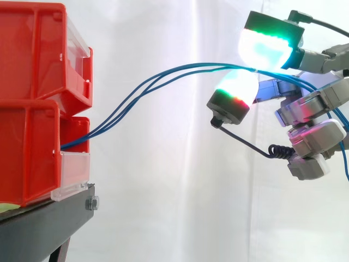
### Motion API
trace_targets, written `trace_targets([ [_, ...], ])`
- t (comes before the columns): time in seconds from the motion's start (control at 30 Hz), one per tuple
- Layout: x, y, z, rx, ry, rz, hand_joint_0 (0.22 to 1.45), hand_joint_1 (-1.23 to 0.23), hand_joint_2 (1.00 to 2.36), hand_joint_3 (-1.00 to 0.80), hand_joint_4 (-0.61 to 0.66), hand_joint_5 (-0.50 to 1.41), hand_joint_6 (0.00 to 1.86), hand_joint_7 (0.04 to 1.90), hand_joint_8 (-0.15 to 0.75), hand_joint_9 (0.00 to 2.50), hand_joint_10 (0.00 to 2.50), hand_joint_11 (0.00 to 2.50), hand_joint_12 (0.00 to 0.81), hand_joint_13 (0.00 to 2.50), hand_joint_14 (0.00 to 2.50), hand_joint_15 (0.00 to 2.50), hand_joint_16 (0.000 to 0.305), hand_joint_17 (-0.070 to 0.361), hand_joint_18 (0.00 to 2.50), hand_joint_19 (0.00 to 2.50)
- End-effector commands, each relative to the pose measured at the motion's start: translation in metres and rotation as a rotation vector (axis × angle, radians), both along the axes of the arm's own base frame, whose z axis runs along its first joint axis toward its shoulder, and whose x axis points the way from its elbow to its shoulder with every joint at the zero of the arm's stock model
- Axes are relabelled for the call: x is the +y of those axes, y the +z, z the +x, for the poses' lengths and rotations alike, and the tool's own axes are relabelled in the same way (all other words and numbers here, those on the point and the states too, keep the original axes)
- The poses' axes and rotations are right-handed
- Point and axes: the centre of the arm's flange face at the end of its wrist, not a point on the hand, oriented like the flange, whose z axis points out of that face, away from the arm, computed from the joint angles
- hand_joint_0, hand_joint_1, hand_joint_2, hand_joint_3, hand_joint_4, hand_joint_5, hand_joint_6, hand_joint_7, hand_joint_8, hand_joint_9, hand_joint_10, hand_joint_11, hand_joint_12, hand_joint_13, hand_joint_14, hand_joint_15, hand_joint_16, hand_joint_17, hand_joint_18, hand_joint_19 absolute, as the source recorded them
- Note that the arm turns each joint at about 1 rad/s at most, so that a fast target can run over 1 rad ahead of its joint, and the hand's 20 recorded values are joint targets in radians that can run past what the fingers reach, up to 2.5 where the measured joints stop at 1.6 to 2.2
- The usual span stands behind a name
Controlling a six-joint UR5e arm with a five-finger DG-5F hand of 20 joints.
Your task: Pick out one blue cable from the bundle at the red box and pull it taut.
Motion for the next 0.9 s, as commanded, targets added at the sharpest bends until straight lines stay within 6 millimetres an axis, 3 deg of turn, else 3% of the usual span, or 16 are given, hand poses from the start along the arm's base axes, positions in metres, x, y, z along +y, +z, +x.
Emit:
trace_targets([
  [0.0, 0.0, 0.0001, -0.0001, 0.0, 0.0, 0.0, 0.5, -0.61, 1.0, -0.5, -0.17, -0.1, 0.87, 0.94, 0.229, 1.74, 0.03, 1.49, 0.391, 1.4, 0.03, 0.96, 0.058, 0.13, 1.05, 0.88],
  [0.23, 0.0, -0.0009, 0.0002, 0.001, 0.0, 0.0, 0.68, -0.79, 1.0, -0.5, -0.23, -0.1, 0.87, 1.03, 0.197, 1.72, 0.03, 1.55, 0.362, 1.37, 0.03, 1.0, 0.052, 0.116, 1.0, 0.9],
  [0.3, 0.0, -0.0011, -0.0002, 0.004, 0.0, -0.001, 0.74, -0.89, 1.01, -0.37, -0.24, -0.11, 0.89, 1.04, 0.187, 1.71, 0.03, 1.55, 0.355, 1.37, 0.03, 1.0, 0.052, 0.116, 0.99, 0.9],
  [0.37, 0.0, -0.0011, -0.0002, 0.004, 0.0, -0.001, 0.78, -0.91, 1.01, -0.35, -0.29, -0.11, 0.9, 1.07, 0.182, 1.69, 0.03, 1.56, 0.355, 1.35, 0.03, 0.99, 0.051, 0.115, 0.97, 0.9],
  [0.47, -0.0001, -0.0001, -0.0004, 0.003, 0.0, 0.0, 0.82, -0.9, 1.0, -0.5, -0.36, -0.12, 0.92, 1.02, 0.174, 1.66, 0.03, 1.54, 0.348, 1.33, 0.03, 0.99, 0.049, 0.111, 0.93, 0.9],
  [0.67, 0.0, -0.0011, -0.0002, 0.004, 0.0, -0.001, 0.79, -0.92, 1.0, -0.5, -0.4, -0.13, 0.93, 0.97, 0.172, 1.65, 0.03, 1.53, 0.337, 1.32, 0.04, 0.99, 0.049, 0.109, 0.95, 0.85],
  [0.87, -0.0001, -0.0004, -0.001, 0.007, 0.0, -0.001, 0.73, -0.95, 1.0, -0.5, -0.32, -0.11, 0.92, 0.93, 0.176, 1.66, 0.03, 1.51, 0.333, 1.33, 0.04, 0.99, 0.048, 0.108, 0.95, 0.86],
])
